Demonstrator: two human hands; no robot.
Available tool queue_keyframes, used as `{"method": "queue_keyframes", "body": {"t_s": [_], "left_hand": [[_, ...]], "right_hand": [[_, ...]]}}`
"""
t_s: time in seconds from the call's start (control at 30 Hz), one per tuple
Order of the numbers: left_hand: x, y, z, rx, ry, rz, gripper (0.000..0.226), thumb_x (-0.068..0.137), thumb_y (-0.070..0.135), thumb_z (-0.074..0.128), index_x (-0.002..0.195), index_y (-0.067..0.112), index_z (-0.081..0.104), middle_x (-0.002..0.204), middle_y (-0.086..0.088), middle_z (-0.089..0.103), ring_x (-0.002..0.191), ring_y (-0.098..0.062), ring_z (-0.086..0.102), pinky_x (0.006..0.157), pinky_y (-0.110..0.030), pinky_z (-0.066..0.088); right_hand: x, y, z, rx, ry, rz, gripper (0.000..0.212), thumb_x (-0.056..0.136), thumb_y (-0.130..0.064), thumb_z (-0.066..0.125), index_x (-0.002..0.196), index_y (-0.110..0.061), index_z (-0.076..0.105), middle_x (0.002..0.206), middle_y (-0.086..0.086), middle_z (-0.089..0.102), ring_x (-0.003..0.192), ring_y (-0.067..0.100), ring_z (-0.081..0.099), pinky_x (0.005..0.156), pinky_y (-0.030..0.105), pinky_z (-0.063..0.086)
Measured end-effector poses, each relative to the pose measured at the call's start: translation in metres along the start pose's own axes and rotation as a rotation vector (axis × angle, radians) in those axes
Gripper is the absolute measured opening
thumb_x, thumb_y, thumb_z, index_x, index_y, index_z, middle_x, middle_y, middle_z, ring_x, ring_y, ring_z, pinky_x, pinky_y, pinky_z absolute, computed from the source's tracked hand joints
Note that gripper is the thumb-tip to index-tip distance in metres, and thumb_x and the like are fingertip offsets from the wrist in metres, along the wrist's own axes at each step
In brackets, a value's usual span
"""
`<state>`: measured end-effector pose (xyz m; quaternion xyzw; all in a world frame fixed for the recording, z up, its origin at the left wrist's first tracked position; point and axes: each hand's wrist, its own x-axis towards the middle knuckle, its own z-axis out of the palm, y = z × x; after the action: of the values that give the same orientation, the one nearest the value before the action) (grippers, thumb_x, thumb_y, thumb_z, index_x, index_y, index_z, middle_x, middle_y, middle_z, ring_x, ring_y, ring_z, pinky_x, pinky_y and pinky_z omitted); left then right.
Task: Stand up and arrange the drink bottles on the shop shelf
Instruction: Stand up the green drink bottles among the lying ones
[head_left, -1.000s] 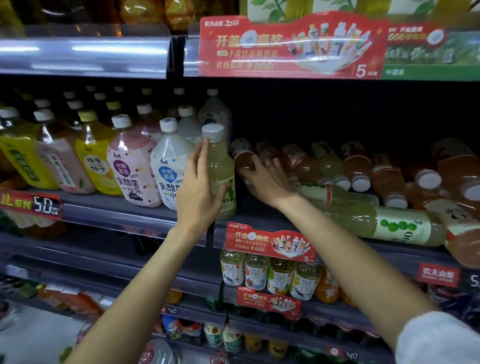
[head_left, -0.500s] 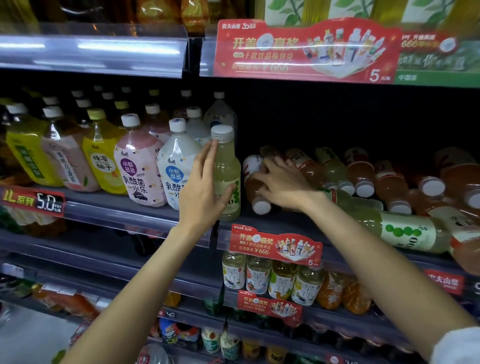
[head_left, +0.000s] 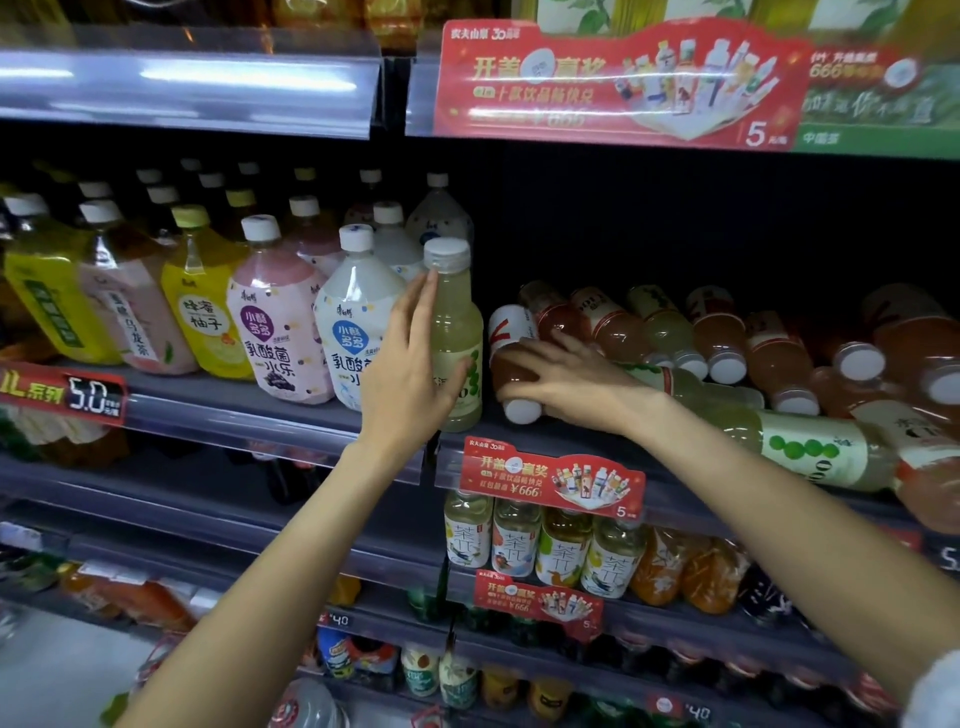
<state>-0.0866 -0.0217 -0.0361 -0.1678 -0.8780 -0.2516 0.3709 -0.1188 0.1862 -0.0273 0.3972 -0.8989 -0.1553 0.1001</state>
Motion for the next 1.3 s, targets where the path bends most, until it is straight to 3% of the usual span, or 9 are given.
{"method": "queue_keyframes", "body": {"t_s": [0.1,0.17,0.23,0.47,0.67,0.93,1.03,1.13,1.3], "left_hand": [[-0.005,-0.003,0.005,0.019,-0.011,0.014,0.090,0.080,0.022,0.075,0.151,0.007,0.022,0.146,-0.015,0.038,0.107,-0.026,0.057,0.052,-0.015,0.039],[-0.006,-0.006,0.008,0.022,-0.017,0.009,0.095,0.077,0.022,0.077,0.151,0.007,0.020,0.147,-0.016,0.036,0.118,-0.032,0.053,0.064,-0.028,0.050],[-0.005,-0.006,0.010,0.028,-0.012,0.001,0.097,0.075,0.021,0.079,0.151,0.007,0.019,0.146,-0.017,0.036,0.123,-0.033,0.049,0.074,-0.034,0.053],[-0.004,-0.003,0.011,0.037,-0.011,-0.022,0.099,0.074,0.020,0.080,0.151,0.007,0.019,0.147,-0.016,0.035,0.125,-0.031,0.047,0.079,-0.031,0.050],[-0.005,-0.001,0.010,0.038,-0.009,-0.035,0.098,0.075,0.021,0.079,0.151,0.009,0.018,0.148,-0.012,0.034,0.120,-0.030,0.052,0.066,-0.019,0.040],[-0.001,-0.001,0.013,-0.001,-0.010,-0.038,0.098,0.076,0.020,0.078,0.151,0.011,0.016,0.149,-0.011,0.033,0.119,-0.027,0.051,0.059,-0.022,0.042],[0.000,-0.001,0.014,-0.017,-0.009,-0.039,0.097,0.076,0.019,0.077,0.152,0.012,0.016,0.150,-0.011,0.032,0.122,-0.025,0.046,0.058,-0.022,0.043],[0.000,-0.001,0.015,-0.018,-0.018,-0.042,0.097,0.076,0.019,0.078,0.151,0.011,0.017,0.149,-0.012,0.033,0.119,-0.026,0.050,0.056,-0.021,0.039],[0.000,-0.001,0.019,-0.036,-0.001,-0.051,0.098,0.075,0.018,0.078,0.152,0.012,0.018,0.149,-0.012,0.034,0.120,-0.021,0.045,0.057,-0.021,0.040]], "right_hand": [[-0.001,0.001,0.007,0.437,0.363,0.133,0.049,0.082,-0.020,0.071,0.129,-0.021,0.055,0.143,0.011,0.044,0.133,0.032,0.039,0.109,0.051,0.026],[0.005,0.003,-0.003,0.868,0.585,0.347,0.049,0.082,-0.023,0.072,0.128,-0.016,0.054,0.128,0.001,0.055,0.122,0.020,0.049,0.105,0.030,0.036],[0.016,0.008,-0.019,1.069,0.693,0.522,0.048,0.084,-0.024,0.070,0.128,-0.014,0.052,0.117,-0.006,0.056,0.111,0.011,0.053,0.089,0.008,0.039],[0.063,0.020,-0.035,0.953,0.593,0.683,0.051,0.092,-0.045,0.054,0.133,-0.016,0.042,0.115,0.010,0.064,0.103,0.027,0.062,0.087,0.042,0.051],[0.077,0.025,-0.026,1.149,0.500,0.701,0.050,0.095,-0.042,0.049,0.137,-0.017,0.040,0.125,0.011,0.059,0.112,0.026,0.058,0.094,0.039,0.048],[0.066,0.017,-0.020,1.401,0.506,0.533,0.056,0.097,-0.026,0.051,0.147,-0.018,0.028,0.141,0.008,0.046,0.125,0.016,0.047,0.103,0.030,0.041],[0.040,0.014,-0.010,1.274,0.585,0.511,0.055,0.097,-0.016,0.052,0.146,-0.015,0.028,0.141,0.009,0.044,0.128,0.015,0.043,0.100,0.023,0.038],[0.007,0.019,0.005,0.918,0.621,0.580,0.045,0.093,-0.014,0.056,0.137,-0.017,0.044,0.129,0.007,0.055,0.119,0.018,0.051,0.099,0.036,0.044],[-0.020,0.028,0.004,0.435,0.236,0.805,0.044,0.094,-0.037,0.051,0.135,-0.023,0.042,0.132,0.007,0.052,0.123,0.030,0.045,0.105,0.045,0.030]]}}
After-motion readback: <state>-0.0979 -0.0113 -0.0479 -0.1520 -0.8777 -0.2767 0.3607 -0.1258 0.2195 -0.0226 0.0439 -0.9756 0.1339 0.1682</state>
